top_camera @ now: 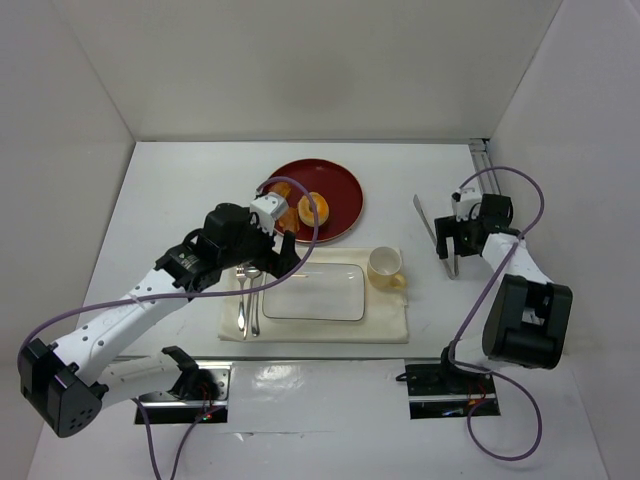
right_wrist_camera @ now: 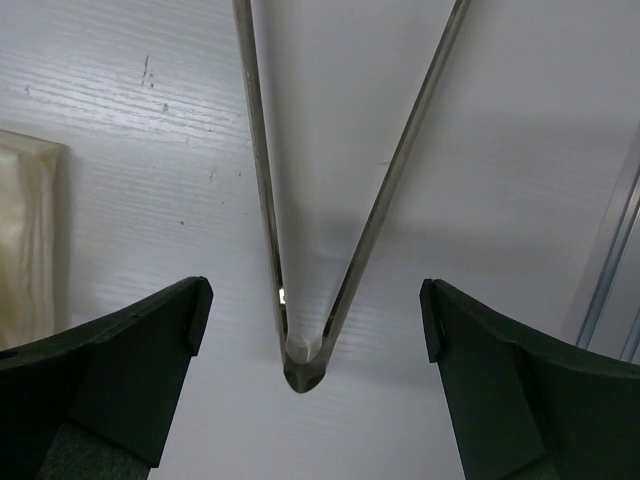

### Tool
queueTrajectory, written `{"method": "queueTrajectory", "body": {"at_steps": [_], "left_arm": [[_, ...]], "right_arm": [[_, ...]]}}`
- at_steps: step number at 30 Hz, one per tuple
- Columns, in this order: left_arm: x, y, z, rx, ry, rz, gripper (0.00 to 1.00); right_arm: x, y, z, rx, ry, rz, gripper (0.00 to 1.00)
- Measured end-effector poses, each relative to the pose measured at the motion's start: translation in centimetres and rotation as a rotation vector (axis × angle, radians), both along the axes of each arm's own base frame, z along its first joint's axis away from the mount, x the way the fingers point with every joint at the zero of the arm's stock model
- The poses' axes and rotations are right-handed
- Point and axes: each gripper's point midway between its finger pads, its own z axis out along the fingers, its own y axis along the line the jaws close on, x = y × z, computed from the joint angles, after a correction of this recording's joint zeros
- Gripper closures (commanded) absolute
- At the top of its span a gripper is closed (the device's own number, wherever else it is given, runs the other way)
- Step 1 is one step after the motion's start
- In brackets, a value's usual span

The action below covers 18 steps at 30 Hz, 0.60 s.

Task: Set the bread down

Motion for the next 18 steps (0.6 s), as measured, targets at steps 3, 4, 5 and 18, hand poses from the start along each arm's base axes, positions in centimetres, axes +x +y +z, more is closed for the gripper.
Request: {"method": "queueTrajectory", "body": {"at_steps": [3,4,5,18], "left_arm": [[0.0,0.0,0.1,-0.002,-0.002,-0.001,0.0],[0.0,0.0,0.1,-0.003,-0.003,-0.001,0.0],[0.1,-0.1,0.1,-0.003,-0.004,-0.001,0.0],[0.0,0.0,0.0,-0.004,-0.002,-0.001,0.0]], "right_arm": [[0.3,-0.2,-1.2,-0.003,0.023,0.006,0.01],[0.3,-0.2,-1.7,-0.001,0.033,0.008,0.01],[0.5,-0.2,-2.2,0.0,0.041,0.011,0.01],[2.7,-0.5,-5.4,0.014,0.1,0.041,0.01]]}}
